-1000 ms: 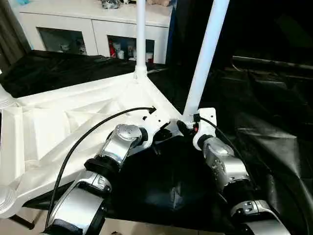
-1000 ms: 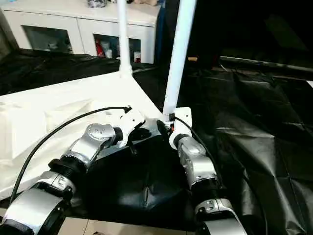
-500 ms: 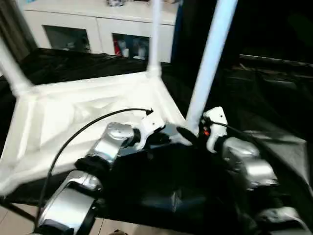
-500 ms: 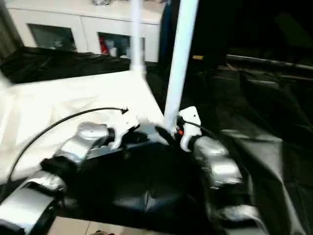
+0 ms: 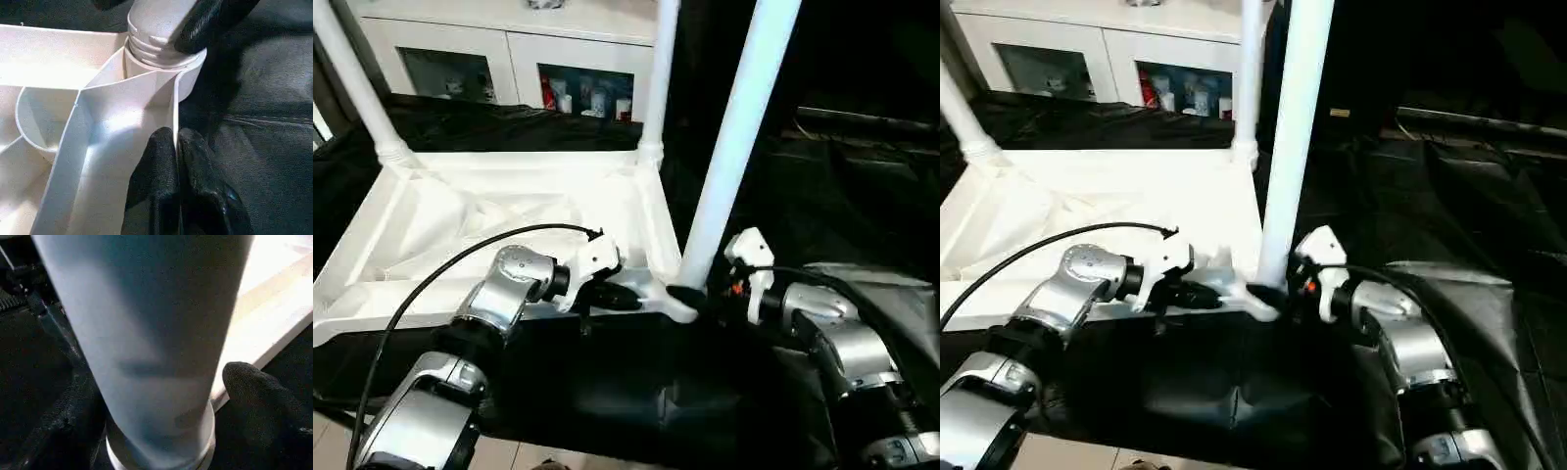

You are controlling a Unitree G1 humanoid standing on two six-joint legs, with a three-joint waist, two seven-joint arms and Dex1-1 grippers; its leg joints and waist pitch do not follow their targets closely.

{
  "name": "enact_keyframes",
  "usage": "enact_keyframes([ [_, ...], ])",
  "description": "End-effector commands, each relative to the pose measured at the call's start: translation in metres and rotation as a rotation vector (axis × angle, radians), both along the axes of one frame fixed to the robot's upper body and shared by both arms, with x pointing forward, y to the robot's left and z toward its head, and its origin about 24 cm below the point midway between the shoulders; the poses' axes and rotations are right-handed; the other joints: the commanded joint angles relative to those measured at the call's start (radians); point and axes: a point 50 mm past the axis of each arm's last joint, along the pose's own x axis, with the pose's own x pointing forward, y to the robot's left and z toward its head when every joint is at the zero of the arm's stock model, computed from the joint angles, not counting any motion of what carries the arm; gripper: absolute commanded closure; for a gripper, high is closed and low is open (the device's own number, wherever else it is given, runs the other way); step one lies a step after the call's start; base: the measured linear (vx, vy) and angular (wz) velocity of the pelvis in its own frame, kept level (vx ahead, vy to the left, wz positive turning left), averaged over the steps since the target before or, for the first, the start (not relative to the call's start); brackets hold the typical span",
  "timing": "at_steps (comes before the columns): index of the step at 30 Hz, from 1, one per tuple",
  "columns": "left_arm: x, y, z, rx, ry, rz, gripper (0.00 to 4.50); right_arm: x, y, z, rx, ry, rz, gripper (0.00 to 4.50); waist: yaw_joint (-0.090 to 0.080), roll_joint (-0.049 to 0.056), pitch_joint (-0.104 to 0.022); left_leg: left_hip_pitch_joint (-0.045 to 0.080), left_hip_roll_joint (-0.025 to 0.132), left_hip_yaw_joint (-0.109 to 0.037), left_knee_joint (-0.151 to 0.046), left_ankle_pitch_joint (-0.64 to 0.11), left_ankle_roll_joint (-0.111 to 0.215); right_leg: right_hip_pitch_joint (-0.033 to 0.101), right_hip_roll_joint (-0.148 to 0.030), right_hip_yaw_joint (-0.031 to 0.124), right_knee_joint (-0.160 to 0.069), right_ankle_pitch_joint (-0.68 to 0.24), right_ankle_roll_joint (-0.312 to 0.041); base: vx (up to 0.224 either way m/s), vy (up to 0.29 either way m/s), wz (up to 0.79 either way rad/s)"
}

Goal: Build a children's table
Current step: Rotate leg to tighten

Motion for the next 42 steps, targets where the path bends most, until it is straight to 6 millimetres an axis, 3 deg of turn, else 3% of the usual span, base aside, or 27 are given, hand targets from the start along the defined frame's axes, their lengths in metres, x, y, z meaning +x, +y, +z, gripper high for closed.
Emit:
enact_keyframes([
  [1, -0.006, -0.004, -0.004, -0.03, 0.042, -0.043, 4.5, 0.0, -0.002, 0.0, -0.017, 0.004, 0.005, 0.71, -0.001, -0.004, -0.052, 0.025, 0.072, -0.036, -0.071, -0.303, -0.005, 0.025, -0.075, 0.05, -0.075, -0.248, -0.225, 0.0, 0.0, 0.0],
  [5, -0.006, -0.003, -0.004, -0.029, 0.041, -0.038, 4.5, -0.001, 0.0, -0.001, -0.029, 0.006, 0.031, 0.85, 0.0, -0.007, -0.054, 0.024, 0.071, -0.035, -0.069, -0.282, 0.004, 0.027, -0.074, 0.05, -0.071, -0.211, -0.232, 0.0, 0.0, 0.0],
  [6, -0.006, -0.002, -0.003, -0.029, 0.041, -0.035, 4.5, -0.002, 0.0, -0.001, -0.038, 0.01, 0.044, 1.18, 0.0, -0.004, -0.054, 0.024, 0.071, -0.035, -0.069, -0.28, 0.004, 0.027, -0.074, 0.05, -0.07, -0.21, -0.232, 0.0, 0.0, 0.0],
  [12, -0.006, -0.002, -0.002, -0.031, 0.041, -0.031, 4.5, -0.003, 0.0, -0.004, -0.055, 0.018, 0.054, 1.65, 0.001, -0.006, -0.054, 0.023, 0.071, -0.035, -0.067, -0.265, 0.011, 0.028, -0.074, 0.05, -0.069, -0.2, -0.236, 0.0, 0.0, 0.0],
  [20, -0.005, -0.002, -0.002, -0.031, 0.04, -0.021, 4.5, -0.003, 0.0, -0.006, -0.027, 0.033, 0.033, 1.78, 0.0, -0.003, -0.055, 0.023, 0.07, -0.034, -0.065, -0.257, 0.014, 0.029, -0.072, 0.049, -0.067, -0.177, -0.243, 0.0, 0.0, 0.0],
  [26, 0.002, -0.006, -0.007, 0.0, 0.011, 0.071, 4.5, 0.003, 0.002, -0.016, 0.006, 0.054, -0.146, 1.78, -0.003, -0.004, -0.055, 0.022, 0.069, -0.033, -0.065, -0.264, 0.011, 0.025, -0.073, 0.05, -0.067, -0.188, -0.247, 0.0, 0.0, 0.0],
  [27, 0.01, -0.013, -0.012, 0.041, -0.034, 0.181, 4.5, 0.01, 0.006, -0.025, 0.0, 0.07, -0.322, 1.79, -0.006, -0.006, -0.051, 0.026, 0.068, -0.037, -0.069, -0.303, -0.013, 0.021, -0.075, 0.049, -0.076, -0.266, -0.228, 0.0, 0.0, 0.0],
  [29, 0.015, -0.022, -0.014, 0.058, -0.049, 0.237, 4.5, 0.015, 0.013, -0.03, 0.017, 0.092, -0.455, 1.8, -0.013, -0.003, -0.048, 0.034, 0.067, -0.042, -0.074, -0.366, -0.052, 0.011, -0.077, 0.05, -0.086, -0.367, -0.203, 0.0, 0.0, 0.0],
  [30, 0.017, -0.028, -0.014, 0.058, -0.05, 0.261, 4.5, 0.018, 0.017, -0.031, 0.024, 0.101, -0.509, 1.8, -0.016, -0.006, -0.049, 0.03, 0.067, -0.048, -0.076, -0.379, -0.067, 0.018, -0.079, 0.047, -0.087, -0.402, -0.184, 0.0, 0.0, 0.0],
  [32, 0.018, -0.034, -0.013, 0.054, -0.052, 0.278, 4.5, 0.021, 0.02, -0.032, 0.032, 0.114, -0.551, 1.8, -0.019, -0.004, -0.049, 0.031, 0.067, -0.049, -0.078, -0.394, -0.07, 0.015, -0.079, 0.047, -0.091, -0.414, -0.171, 0.0, 0.0, 0.0],
  [33, 0.02, -0.047, -0.013, 0.051, -0.055, 0.31, 4.5, 0.026, 0.027, -0.033, 0.034, 0.132, -0.629, 1.8, -0.026, 0.001, -0.048, 0.037, 0.067, -0.047, -0.079, -0.425, -0.074, 0.007, -0.075, 0.05, -0.095, -0.402, -0.167, 0.0, 0.0, 0.0],
  [35, 0.02, -0.06, -0.013, 0.048, -0.059, 0.329, 4.5, 0.03, 0.034, -0.033, 0.027, 0.136, -0.665, 1.8, -0.026, -0.001, -0.047, 0.043, 0.063, -0.047, -0.074, -0.45, -0.074, 0.003, -0.076, 0.049, -0.101, -0.421, -0.167, 0.0, 0.0, 0.0],
  [38, 0.019, -0.074, -0.014, 0.045, -0.064, 0.334, 4.5, 0.034, 0.045, -0.032, 0.004, 0.112, -0.671, 1.8, -0.026, 0.0, -0.048, 0.04, 0.062, -0.047, -0.075, -0.44, -0.07, 0.004, -0.075, 0.049, -0.104, -0.42, -0.156, 0.0, 0.0, 0.0],
  [42, 0.018, -0.077, -0.014, 0.036, -0.063, 0.305, 4.5, 0.037, 0.053, -0.025, 0.03, 0.058, -0.618, 1.8, -0.025, -0.001, -0.05, 0.034, 0.063, -0.047, -0.077, -0.42, -0.051, 0.011, -0.075, 0.049, -0.101, -0.376, -0.155, 0.0, 0.0, 0.0],
])
